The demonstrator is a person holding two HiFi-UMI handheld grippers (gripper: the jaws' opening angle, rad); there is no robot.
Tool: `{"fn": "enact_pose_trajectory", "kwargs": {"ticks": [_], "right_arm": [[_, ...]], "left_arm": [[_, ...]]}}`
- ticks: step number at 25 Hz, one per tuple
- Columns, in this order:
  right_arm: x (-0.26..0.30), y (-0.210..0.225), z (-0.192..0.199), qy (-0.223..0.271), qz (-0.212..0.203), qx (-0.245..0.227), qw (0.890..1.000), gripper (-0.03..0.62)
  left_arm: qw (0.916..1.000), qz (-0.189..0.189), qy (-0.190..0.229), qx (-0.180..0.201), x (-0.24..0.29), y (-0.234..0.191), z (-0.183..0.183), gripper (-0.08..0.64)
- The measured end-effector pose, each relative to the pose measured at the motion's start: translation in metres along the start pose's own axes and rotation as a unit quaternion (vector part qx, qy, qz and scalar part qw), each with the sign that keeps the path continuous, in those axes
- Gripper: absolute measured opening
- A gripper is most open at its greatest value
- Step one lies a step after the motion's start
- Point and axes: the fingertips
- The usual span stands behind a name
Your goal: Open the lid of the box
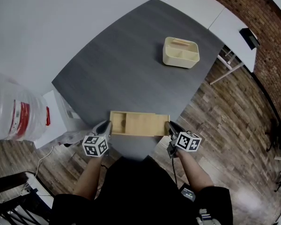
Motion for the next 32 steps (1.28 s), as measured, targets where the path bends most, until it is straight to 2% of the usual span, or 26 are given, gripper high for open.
{"fn": "enact_pose_trajectory", "kwargs": {"ticks": [6,19,25,32], "right_arm": [[-0.009,0.009,-0.003,0.015,0.007,0.015,1.0,0.072],[-0.033,0.037,-0.012,0.053,0.039,0.051,0.997,0.064],[-0.041,0.053,-0.012,0.058,0.059,0.05,0.995,0.064],[-0.046,0.059,-0.014,0.066,0.062,0.053,0.994,0.064]], "left_arm": [[0.9996,-0.009,-0.012,0.024,0.0,0.001,0.0,0.04],[0.9999,-0.012,-0.011,0.003,-0.002,-0.003,-0.001,0.04],[0.9998,-0.014,-0.011,0.003,-0.001,-0.004,0.0,0.04],[0.9998,-0.017,-0.006,-0.006,-0.002,-0.006,0.0,0.038]]}}
Point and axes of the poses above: the fingertips, and each gripper's own axes: x forward along the fingers, y to its right, z out of its underside, and after that the axes turned 7 degrees about -y, right-handed
